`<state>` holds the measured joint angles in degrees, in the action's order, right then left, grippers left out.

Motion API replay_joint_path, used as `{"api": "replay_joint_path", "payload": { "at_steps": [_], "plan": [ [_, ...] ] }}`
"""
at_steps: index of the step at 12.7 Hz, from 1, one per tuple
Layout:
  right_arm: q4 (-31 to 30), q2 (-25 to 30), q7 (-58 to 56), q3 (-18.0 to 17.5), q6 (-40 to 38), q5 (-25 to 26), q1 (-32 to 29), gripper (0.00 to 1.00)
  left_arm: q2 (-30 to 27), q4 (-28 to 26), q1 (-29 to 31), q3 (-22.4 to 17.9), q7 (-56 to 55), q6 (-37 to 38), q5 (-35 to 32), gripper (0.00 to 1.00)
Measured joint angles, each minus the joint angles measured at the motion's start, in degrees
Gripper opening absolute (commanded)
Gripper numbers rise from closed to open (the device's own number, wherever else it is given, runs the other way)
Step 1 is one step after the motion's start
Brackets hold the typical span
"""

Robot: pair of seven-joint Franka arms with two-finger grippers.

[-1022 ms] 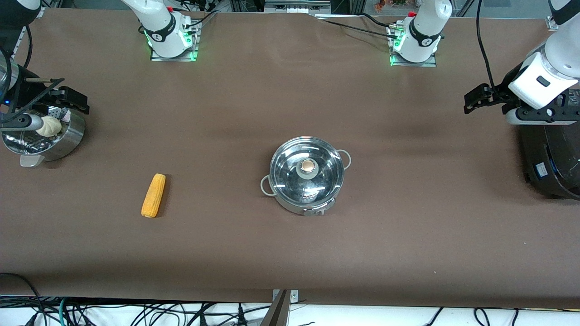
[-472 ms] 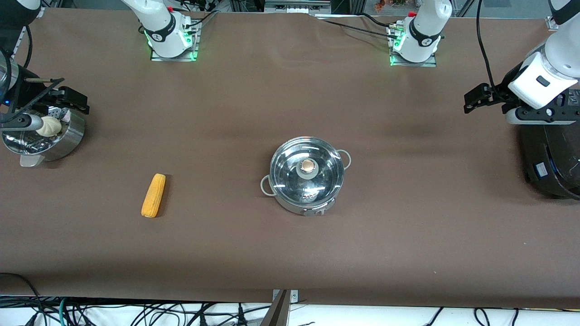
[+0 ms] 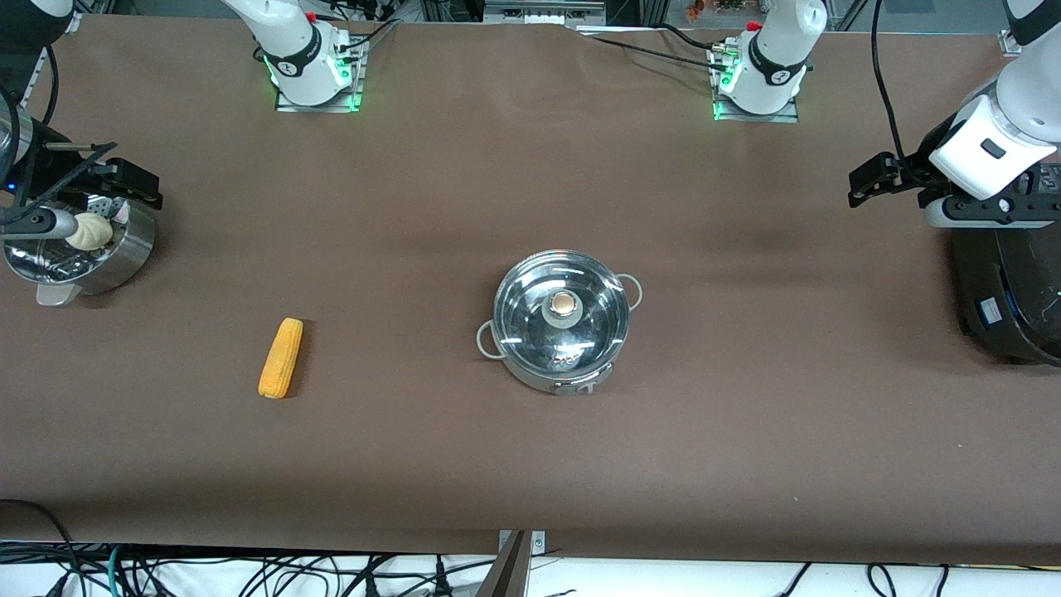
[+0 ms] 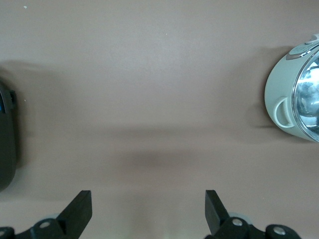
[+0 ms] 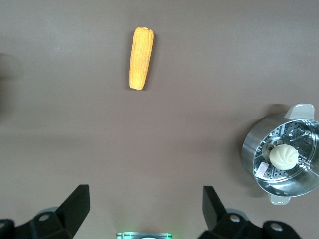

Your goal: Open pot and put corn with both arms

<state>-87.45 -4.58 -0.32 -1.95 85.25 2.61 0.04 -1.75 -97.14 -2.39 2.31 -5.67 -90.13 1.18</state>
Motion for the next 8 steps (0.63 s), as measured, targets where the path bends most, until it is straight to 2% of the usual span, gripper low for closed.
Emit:
{"api": "replay_joint_path", "payload": {
  "at_steps": [5, 8],
  "plan": [
    [0.0, -1.9, 0.0, -0.1, 0.1, -0.1, 0.1, 1.0, 0.0, 0.0, -0.3, 0.4, 0.0, 0.1, 0.0, 1.0],
    [0.0, -4.6, 0.0, -0.5, 1.1, -0.1, 0.5, 1.0, 1.0, 1.9, -1.6, 3.7, 0.0, 0.1, 0.0, 1.0]
  ]
}}
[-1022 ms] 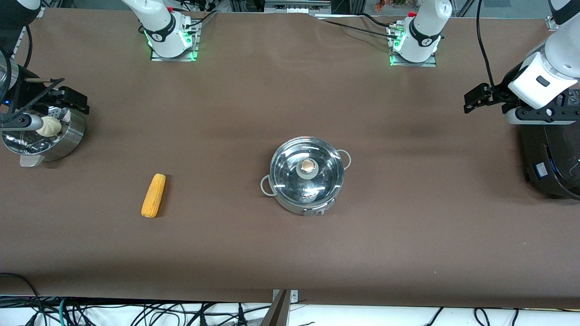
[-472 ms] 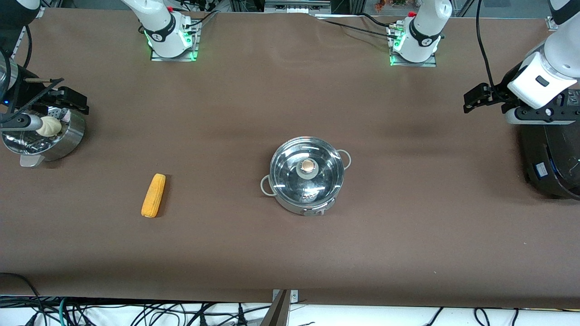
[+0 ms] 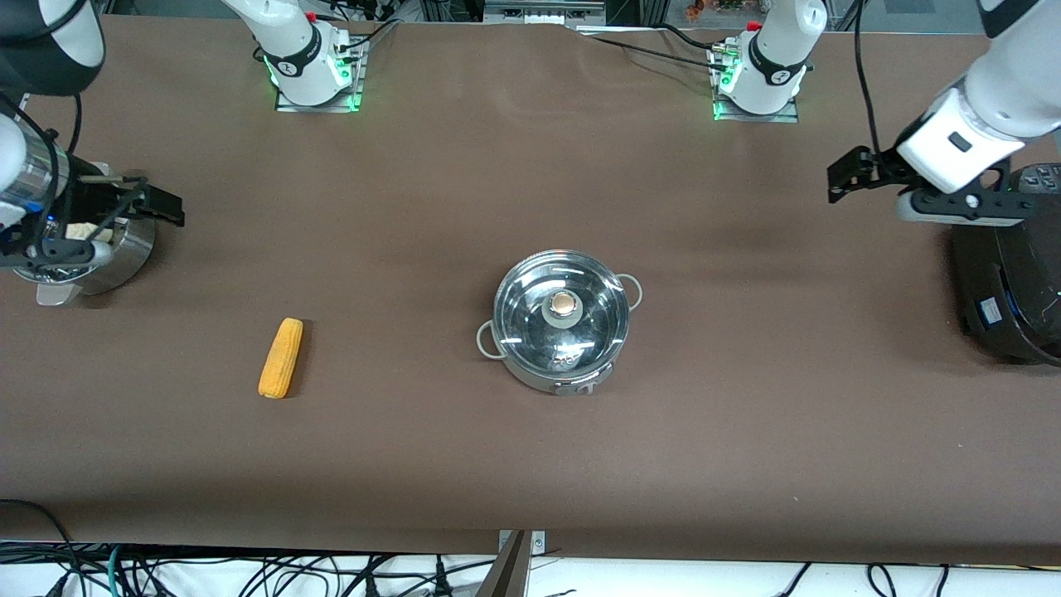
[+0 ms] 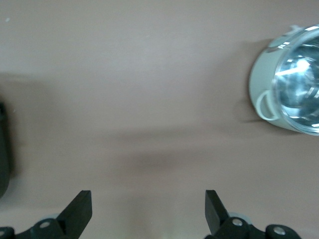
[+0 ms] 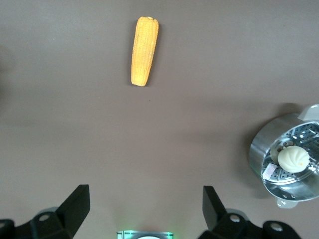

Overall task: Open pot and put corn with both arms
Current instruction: 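Reach the right gripper to the corn while the left gripper reaches the lid knob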

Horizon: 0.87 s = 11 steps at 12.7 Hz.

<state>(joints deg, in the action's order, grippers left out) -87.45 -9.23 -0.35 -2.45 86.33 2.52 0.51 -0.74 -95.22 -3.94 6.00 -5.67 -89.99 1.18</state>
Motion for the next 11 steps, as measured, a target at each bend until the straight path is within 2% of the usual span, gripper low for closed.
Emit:
{"api": "replay_joint_path", "payload": {
  "at_steps": [3, 6, 9, 11],
  "plan": [
    [0.0, -1.1, 0.0, 0.0, 1.2, 0.0, 0.0, 1.0, 5.6, 6.3, -2.8, 4.3, -0.1, 0.1, 0.0, 1.0],
    [0.0, -3.6, 0.0, 0.1, 4.7, 0.0, -0.2, 1.0, 12.8, 11.2, -7.9, 5.0, -0.1, 0.0, 0.0, 1.0],
    [-0.2, -9.6, 0.1, 0.2, 11.4, -0.1, -0.2, 1.0, 19.8, 15.6, -14.1, 5.1, -0.2, -2.0, 0.0, 1.0],
    [-0.2, -14.9, 0.1, 0.2, 16.2, -0.1, -0.2, 1.0, 23.9, 16.7, -16.1, 5.1, -0.3, -8.5, 0.0, 1.0]
  ]
}}
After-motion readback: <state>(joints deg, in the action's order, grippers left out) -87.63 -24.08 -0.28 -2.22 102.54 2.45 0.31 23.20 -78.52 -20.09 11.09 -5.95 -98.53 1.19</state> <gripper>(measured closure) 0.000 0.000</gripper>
